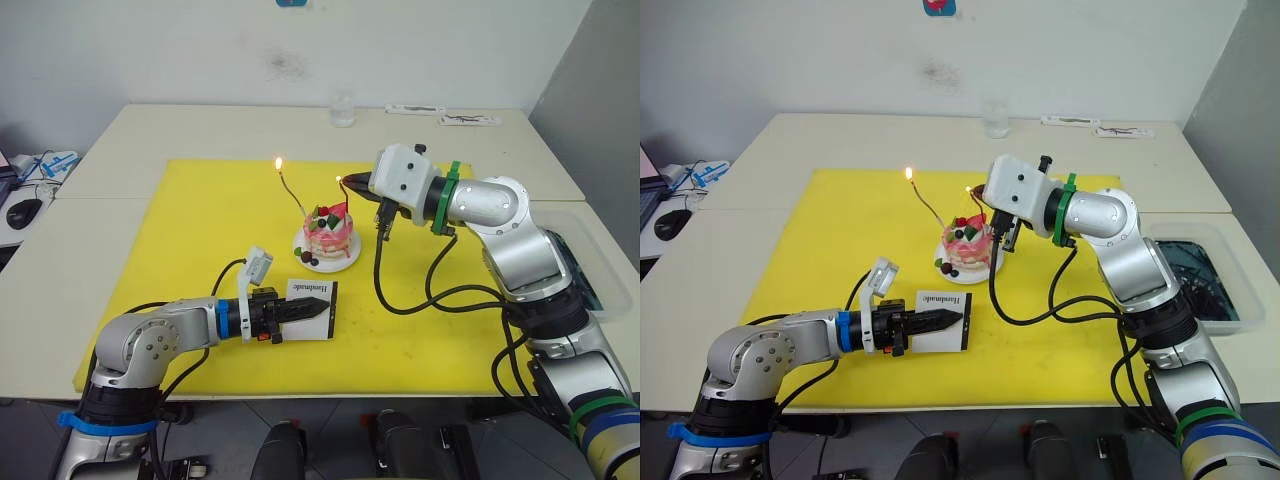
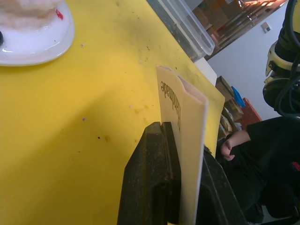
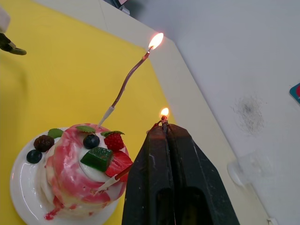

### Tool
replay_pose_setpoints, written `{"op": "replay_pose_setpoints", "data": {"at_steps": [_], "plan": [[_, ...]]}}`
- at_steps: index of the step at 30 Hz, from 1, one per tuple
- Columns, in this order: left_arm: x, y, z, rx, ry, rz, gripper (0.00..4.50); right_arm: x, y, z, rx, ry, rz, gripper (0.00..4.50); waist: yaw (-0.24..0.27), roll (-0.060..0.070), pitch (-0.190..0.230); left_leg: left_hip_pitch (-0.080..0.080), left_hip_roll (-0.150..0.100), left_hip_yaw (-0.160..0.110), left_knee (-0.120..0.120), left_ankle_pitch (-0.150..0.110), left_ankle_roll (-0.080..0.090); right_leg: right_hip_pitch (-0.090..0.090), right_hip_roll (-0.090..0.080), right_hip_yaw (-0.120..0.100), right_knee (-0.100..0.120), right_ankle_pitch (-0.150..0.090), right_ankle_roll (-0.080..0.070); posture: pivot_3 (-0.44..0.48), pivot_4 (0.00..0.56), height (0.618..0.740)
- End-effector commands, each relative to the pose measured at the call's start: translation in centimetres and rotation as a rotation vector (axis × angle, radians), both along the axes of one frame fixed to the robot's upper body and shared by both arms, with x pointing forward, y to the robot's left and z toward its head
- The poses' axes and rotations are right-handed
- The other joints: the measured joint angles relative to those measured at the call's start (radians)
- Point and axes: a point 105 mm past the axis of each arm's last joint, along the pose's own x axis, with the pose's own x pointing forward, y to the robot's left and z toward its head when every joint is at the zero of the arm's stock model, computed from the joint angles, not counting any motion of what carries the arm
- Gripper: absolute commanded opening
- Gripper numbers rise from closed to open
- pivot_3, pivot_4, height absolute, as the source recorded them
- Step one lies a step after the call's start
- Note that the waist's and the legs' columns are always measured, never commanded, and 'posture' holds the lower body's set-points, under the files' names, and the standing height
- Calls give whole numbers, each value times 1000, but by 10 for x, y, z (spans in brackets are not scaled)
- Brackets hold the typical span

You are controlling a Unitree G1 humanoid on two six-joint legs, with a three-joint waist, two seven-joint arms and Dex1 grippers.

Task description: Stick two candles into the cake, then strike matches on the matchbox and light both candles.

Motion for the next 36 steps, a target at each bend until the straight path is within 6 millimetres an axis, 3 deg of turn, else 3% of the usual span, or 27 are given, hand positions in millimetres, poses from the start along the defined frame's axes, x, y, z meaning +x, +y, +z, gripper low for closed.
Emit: {"op": "replay_pose_setpoints", "data": {"at_steps": [1, 36], "plan": [[-2, -5, 11, -21, -44, -33, 0, -2, -1, 5, -2, -35, 4, 24, 0, 0, 0, 0, 0, 0, 0, 0, 0, 0, 0, 0, 0, 0, 0, 0, 150, 740], [0, -8, 13, -27, -43, -39, 0, -1, -1, 3, -13, -42, 7, 24, 0, 0, 0, 0, 0, 0, 0, 0, 0, 0, 0, 0, 0, 0, 0, 0, 150, 740]]}}
